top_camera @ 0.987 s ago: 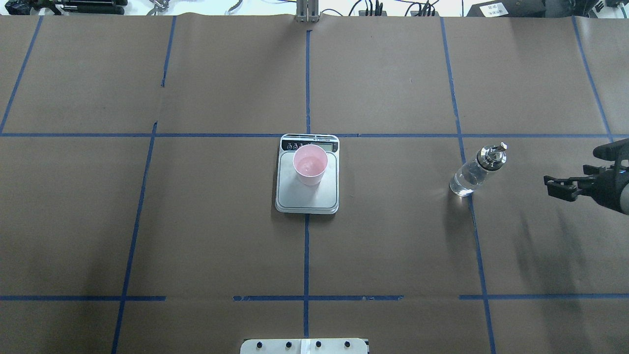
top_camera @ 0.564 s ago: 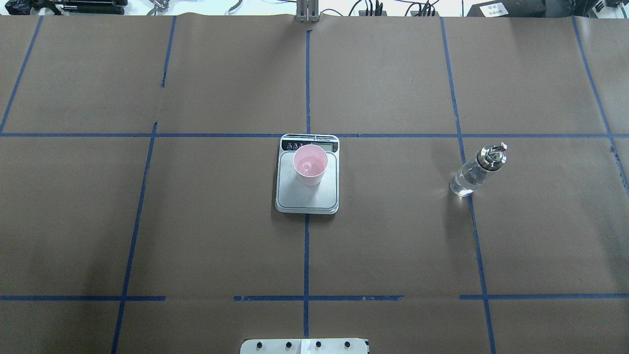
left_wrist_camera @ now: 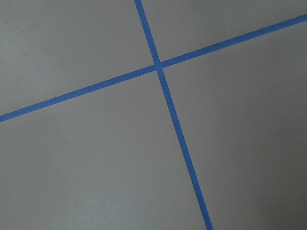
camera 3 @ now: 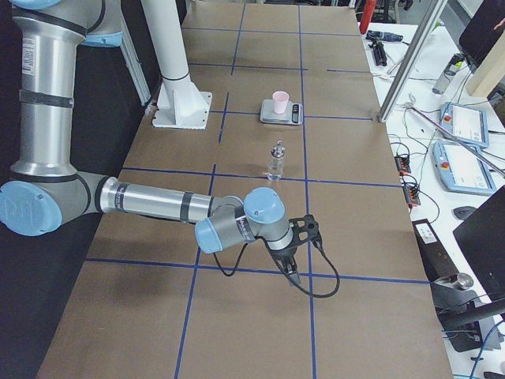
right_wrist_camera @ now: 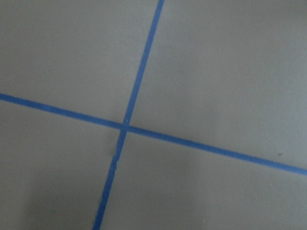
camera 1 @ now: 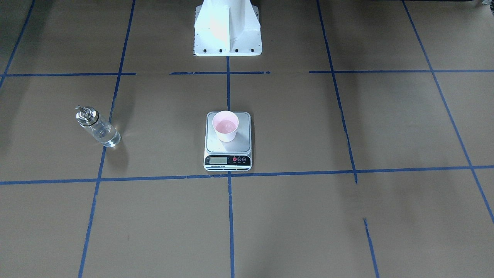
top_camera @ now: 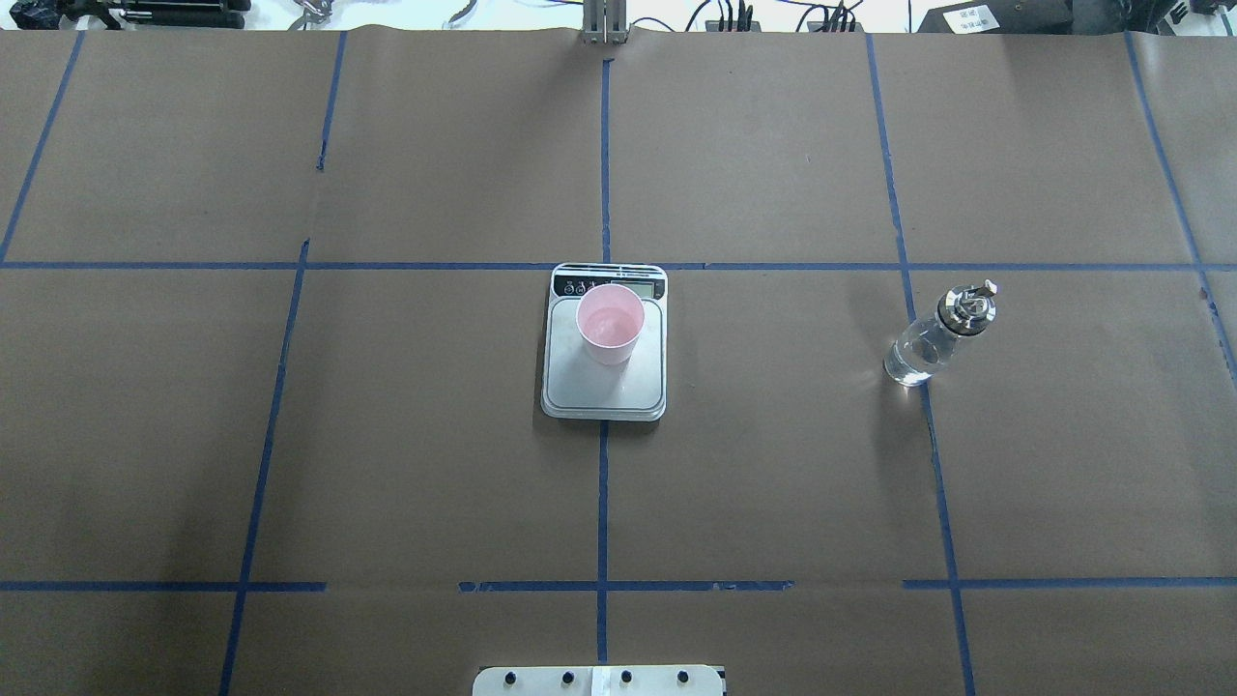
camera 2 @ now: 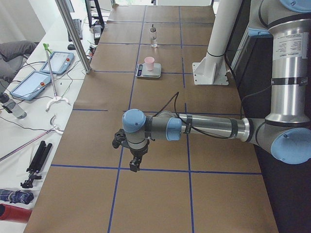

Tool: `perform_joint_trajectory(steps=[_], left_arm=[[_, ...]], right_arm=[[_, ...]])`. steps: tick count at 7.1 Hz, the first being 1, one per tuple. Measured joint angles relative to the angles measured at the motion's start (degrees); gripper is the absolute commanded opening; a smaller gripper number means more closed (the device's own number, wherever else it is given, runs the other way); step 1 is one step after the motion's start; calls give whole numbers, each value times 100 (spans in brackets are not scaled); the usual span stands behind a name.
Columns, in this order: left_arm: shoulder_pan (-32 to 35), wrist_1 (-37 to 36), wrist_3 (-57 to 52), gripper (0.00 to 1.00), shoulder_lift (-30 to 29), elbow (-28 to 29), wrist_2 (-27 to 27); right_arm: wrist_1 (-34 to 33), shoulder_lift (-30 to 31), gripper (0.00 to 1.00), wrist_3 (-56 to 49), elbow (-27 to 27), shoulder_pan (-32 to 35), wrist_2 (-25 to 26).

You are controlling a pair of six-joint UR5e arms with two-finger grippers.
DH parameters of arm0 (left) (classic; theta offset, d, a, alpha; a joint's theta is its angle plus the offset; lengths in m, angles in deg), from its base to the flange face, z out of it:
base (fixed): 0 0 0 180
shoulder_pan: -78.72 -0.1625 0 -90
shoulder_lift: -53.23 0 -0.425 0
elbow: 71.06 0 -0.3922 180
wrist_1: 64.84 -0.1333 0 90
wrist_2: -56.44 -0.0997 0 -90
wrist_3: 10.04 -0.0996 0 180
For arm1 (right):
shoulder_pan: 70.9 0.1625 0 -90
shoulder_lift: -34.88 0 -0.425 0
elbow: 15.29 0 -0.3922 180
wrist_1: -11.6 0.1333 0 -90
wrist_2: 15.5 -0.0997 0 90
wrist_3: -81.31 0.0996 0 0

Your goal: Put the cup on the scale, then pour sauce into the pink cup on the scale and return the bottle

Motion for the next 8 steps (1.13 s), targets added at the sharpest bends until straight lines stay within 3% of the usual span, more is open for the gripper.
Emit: perform_joint_trajectory(steps=[3,6,8], left_arm=[[-7,7,-2,100,-14,10,0],[-9,2,-6,100,-13,2,0],[-4,0,-5,100,-10,-2,0]], right_arm=[[-1232,252,100,-11,-90,-118,-358],[-2863,21,100,-8,-981,-400,-403],[-3150,76,100,7,-1153,-404,-389]])
